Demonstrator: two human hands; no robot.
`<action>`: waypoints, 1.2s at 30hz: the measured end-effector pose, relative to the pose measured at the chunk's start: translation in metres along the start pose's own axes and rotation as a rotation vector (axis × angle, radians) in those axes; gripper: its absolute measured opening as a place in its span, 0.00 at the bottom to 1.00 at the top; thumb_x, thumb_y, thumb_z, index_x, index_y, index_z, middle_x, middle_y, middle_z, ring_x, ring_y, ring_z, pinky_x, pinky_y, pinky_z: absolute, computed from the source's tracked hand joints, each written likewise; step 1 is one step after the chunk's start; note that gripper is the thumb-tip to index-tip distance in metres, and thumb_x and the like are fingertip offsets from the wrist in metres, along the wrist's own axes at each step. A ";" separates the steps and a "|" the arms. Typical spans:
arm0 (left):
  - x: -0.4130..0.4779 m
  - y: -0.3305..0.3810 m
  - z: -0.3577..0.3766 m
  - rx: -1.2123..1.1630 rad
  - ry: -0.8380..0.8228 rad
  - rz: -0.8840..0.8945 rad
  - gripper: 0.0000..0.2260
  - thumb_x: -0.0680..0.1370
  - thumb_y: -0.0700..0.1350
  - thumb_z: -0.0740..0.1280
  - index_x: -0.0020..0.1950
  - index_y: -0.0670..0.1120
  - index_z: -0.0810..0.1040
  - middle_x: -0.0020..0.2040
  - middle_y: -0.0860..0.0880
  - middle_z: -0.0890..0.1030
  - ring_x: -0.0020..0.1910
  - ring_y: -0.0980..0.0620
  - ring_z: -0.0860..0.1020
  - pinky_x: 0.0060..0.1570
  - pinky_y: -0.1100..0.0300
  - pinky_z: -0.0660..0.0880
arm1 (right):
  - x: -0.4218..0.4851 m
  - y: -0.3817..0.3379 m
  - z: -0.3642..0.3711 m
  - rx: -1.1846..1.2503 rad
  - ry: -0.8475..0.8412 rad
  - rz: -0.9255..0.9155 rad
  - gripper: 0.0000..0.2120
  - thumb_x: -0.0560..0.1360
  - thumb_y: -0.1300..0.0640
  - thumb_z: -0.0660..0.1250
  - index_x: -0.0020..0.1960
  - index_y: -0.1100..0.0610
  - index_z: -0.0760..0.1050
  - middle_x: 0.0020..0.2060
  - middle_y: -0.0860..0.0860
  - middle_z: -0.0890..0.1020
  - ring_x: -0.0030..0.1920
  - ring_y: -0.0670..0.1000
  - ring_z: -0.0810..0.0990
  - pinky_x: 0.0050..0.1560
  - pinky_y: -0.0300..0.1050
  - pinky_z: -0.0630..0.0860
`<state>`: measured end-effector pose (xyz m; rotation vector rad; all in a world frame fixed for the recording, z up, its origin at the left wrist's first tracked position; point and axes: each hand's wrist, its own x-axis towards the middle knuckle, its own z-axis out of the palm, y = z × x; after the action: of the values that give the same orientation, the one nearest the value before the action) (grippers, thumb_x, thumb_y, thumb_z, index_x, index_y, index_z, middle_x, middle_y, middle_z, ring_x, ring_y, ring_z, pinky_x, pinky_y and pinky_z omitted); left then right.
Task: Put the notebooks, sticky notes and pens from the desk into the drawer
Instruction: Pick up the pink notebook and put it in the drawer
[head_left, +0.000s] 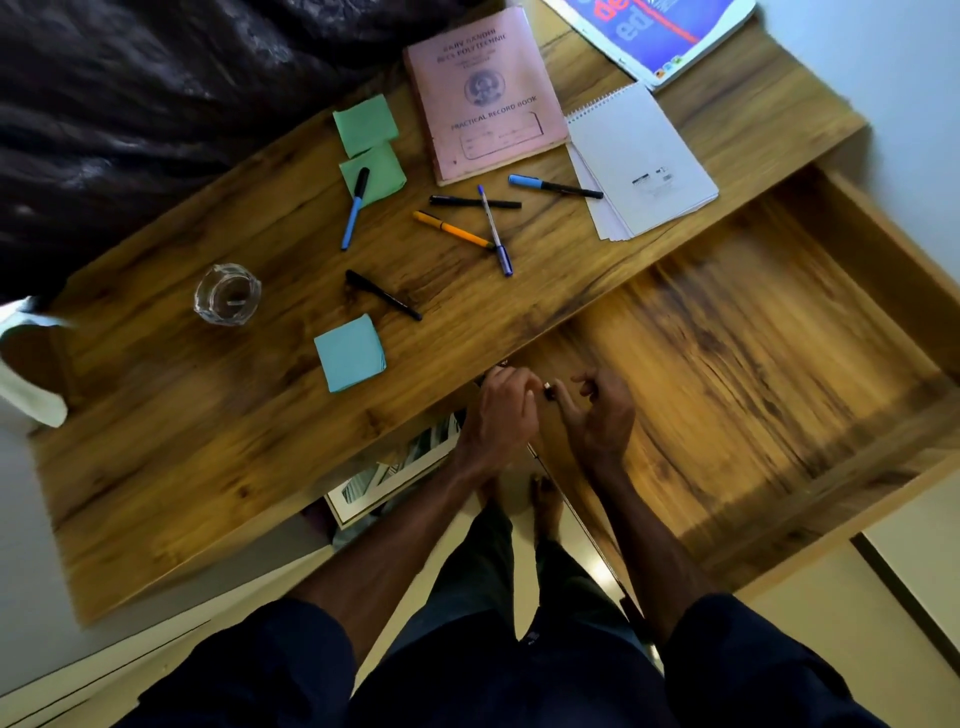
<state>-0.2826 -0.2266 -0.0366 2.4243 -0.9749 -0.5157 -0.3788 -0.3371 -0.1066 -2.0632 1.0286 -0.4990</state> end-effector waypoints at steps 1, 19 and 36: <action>-0.005 -0.001 -0.006 -0.017 0.022 0.007 0.08 0.80 0.39 0.63 0.56 0.46 0.79 0.52 0.49 0.80 0.54 0.58 0.72 0.56 0.63 0.71 | 0.002 -0.009 -0.003 0.023 0.016 -0.030 0.10 0.74 0.51 0.75 0.48 0.52 0.75 0.40 0.49 0.76 0.38 0.47 0.73 0.37 0.40 0.72; -0.061 -0.097 -0.141 -0.079 0.415 -0.180 0.09 0.77 0.39 0.62 0.54 0.47 0.79 0.52 0.49 0.82 0.53 0.51 0.77 0.53 0.55 0.76 | 0.030 -0.192 0.026 0.228 -0.087 -0.440 0.09 0.75 0.55 0.74 0.42 0.55 0.76 0.37 0.49 0.76 0.36 0.46 0.73 0.35 0.37 0.70; -0.059 -0.278 -0.240 -0.206 0.495 -0.621 0.10 0.76 0.39 0.67 0.57 0.44 0.81 0.53 0.46 0.83 0.53 0.48 0.80 0.46 0.63 0.70 | 0.043 -0.327 0.182 -0.102 -0.406 -0.489 0.09 0.69 0.66 0.66 0.38 0.54 0.80 0.32 0.45 0.79 0.30 0.42 0.74 0.30 0.27 0.68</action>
<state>-0.0520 0.0612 0.0154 2.4527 0.0441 -0.1742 -0.0750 -0.1626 0.0324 -2.3825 0.3139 -0.2471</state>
